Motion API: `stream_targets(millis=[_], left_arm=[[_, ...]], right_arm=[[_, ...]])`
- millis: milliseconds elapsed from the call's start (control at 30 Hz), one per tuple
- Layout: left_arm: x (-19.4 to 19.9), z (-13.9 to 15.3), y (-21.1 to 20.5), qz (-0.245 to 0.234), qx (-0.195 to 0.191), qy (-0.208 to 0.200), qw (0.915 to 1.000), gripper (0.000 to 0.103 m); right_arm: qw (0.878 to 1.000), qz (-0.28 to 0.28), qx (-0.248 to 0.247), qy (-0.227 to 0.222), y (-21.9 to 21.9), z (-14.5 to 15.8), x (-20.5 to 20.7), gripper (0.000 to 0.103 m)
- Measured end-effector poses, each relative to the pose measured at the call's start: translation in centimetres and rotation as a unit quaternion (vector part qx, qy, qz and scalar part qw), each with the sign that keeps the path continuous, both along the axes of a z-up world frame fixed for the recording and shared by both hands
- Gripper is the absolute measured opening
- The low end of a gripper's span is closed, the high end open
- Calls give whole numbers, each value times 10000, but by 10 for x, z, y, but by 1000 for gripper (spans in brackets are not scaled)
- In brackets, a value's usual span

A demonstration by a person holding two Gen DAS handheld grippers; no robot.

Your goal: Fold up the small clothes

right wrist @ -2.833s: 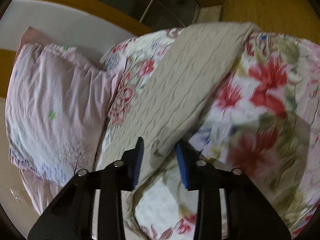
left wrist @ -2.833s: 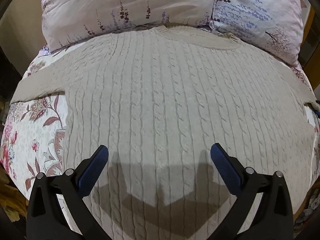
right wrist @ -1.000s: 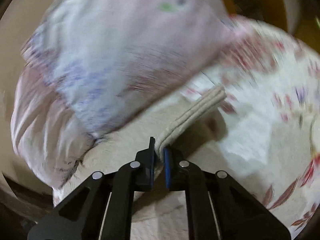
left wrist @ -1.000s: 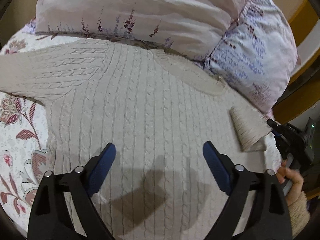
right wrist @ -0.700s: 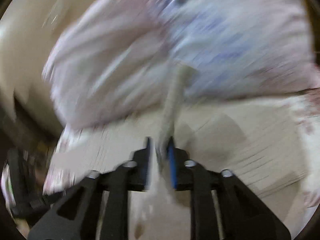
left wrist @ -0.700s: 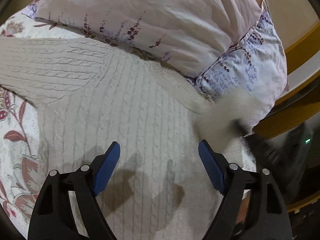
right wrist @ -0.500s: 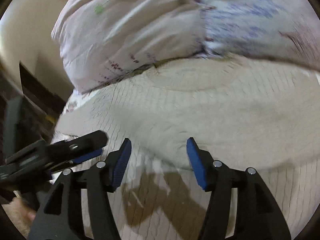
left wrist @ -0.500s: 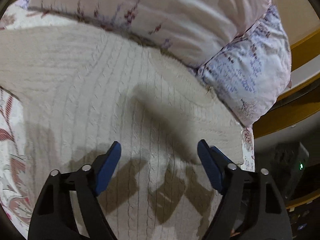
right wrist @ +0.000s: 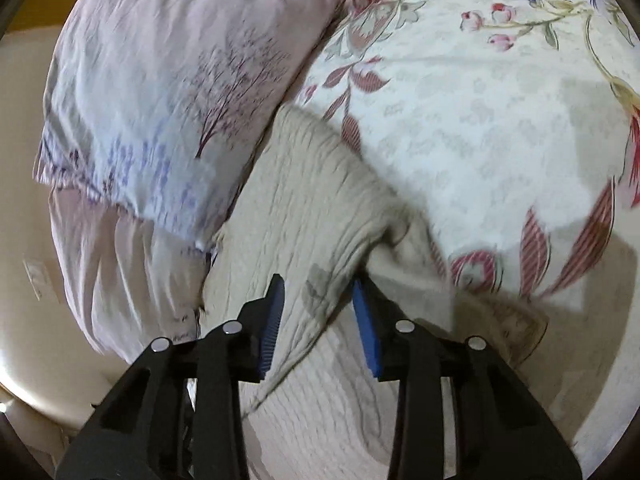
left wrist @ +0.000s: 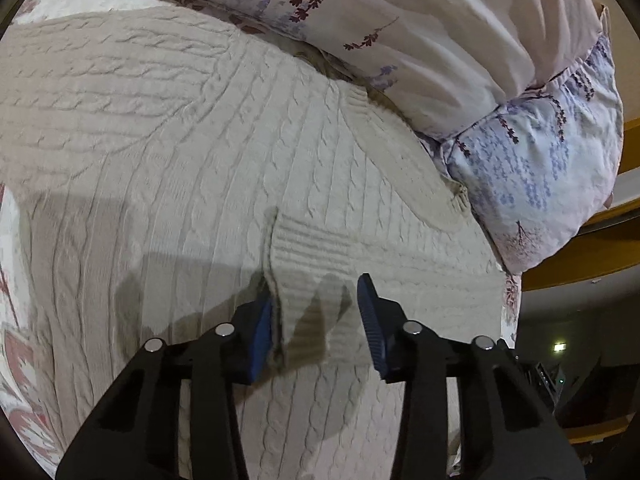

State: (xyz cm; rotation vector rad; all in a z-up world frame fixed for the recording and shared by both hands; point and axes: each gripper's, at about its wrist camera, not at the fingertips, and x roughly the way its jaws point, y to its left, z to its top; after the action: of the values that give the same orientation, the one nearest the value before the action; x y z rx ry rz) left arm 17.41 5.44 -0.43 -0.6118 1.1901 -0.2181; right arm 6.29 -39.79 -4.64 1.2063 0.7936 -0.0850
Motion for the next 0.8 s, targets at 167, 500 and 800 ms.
stream_targets(millis=[167,500,800], left_arm=[[19,1,-6,-161,213,17,9996,14],[54,62,-6,-552,626,-1186,9894,5],[56,13,-7,-760,1409,-544,9856,7]], right_arm=[[9999,-130,-65,-29,0,0,3,25],[9978,-41,-479,-466,15,21,11,9],[9909,140,-1318,253,37,7,19,15]])
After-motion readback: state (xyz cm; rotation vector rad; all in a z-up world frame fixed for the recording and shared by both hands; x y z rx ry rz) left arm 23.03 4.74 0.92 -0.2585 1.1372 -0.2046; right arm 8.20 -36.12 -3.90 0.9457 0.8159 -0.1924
